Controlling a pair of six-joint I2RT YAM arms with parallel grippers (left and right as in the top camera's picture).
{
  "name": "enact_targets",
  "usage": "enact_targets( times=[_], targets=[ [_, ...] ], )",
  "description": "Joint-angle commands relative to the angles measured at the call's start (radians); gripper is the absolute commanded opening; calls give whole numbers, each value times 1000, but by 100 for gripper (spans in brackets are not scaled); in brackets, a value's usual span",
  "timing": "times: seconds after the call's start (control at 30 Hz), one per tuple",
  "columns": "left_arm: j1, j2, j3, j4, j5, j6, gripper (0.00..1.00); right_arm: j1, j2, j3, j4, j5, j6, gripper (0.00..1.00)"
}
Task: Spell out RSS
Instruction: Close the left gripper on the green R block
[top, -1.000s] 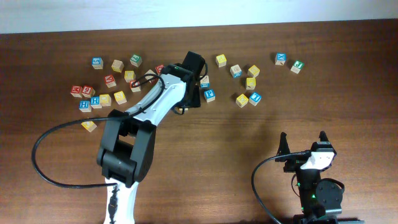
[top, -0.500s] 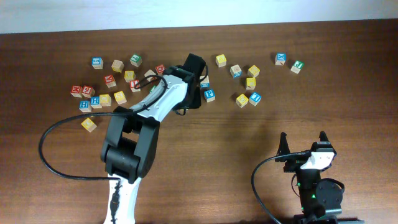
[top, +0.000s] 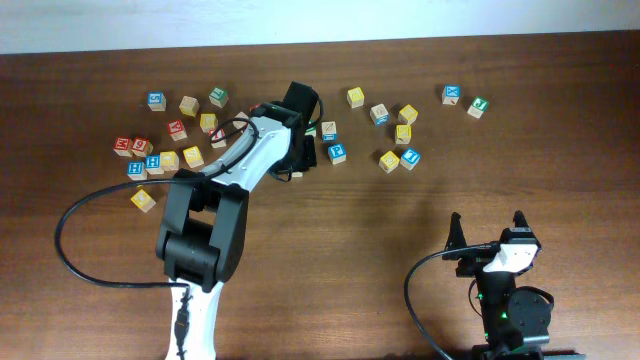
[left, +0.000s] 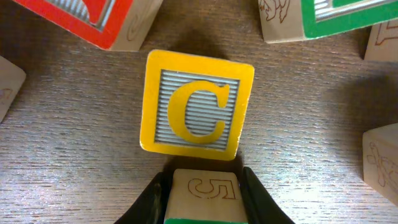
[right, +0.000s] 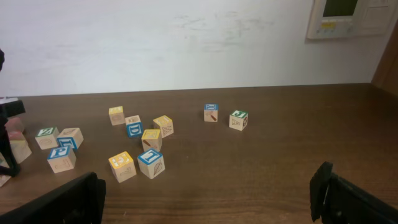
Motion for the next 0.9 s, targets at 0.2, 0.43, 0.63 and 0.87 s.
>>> enact_targets(
  times=[0.2,0.43,0.63,0.87],
  targets=[
    [4,0,88,-254,101,-2,29,-6,-5,-5,-7,11,7,98],
    [4,-210,96,-400,121,32,29,-6,-5,-5,-7,11,7,98],
    [3,-221,-13,-372,53,35,99,-6,-5,-5,-7,11,7,98],
    [3,-188,-239,-74,59,-9,84,-6,-5,-5,-7,12,7,98]
  ],
)
